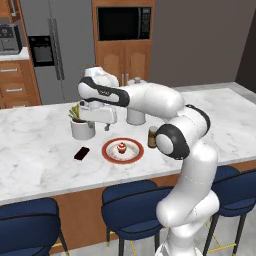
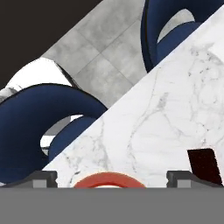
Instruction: Take the cinnamon bottle from the cabinet and place it on the dining table, next to the plate with the cupcake. Then take the chocolate from the dining counter and place it on the cupcake plate.
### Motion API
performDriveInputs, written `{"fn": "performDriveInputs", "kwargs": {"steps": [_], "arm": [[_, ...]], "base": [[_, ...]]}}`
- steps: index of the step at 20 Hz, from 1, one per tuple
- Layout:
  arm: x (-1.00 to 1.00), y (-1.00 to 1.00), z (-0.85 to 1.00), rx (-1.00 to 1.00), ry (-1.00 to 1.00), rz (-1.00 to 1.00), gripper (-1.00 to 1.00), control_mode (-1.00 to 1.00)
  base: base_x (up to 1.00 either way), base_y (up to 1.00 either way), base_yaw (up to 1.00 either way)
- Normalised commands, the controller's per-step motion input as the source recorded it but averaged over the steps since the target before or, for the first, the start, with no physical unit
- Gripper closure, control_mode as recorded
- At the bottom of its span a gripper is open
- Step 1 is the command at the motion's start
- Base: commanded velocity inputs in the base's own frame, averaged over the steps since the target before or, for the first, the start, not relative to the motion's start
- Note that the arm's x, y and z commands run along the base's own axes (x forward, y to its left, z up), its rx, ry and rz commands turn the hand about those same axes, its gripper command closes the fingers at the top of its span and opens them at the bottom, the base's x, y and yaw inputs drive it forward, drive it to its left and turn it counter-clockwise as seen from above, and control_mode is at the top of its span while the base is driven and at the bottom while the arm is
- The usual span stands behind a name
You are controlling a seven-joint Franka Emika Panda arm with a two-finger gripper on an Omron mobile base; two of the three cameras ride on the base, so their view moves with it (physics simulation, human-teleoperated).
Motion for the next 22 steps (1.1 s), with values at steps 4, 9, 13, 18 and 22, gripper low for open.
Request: {"fn": "performDriveInputs", "kwargs": {"steps": [4,9,13,18,22], "arm": [[-0.03,0.19,-0.83,-0.03,0.0,0.02,-1.0,-1.0],[0.02,0.12,-0.52,0.0,0.05,0.01,-1.0,-1.0],[0.51,0.37,-0.96,0.0,-0.06,-0.01,-1.0,-1.0],[0.6,0.38,-0.39,0.0,-0.01,-0.07,-1.0,-1.0],[0.45,0.05,-0.3,0.0,0.01,-0.02,-1.0,-1.0]], "base": [[0.0,0.0,0.0],[0.0,0.0,0.0],[0.0,0.0,0.0],[0.0,0.0,0.0],[0.0,0.0,0.0]]}}
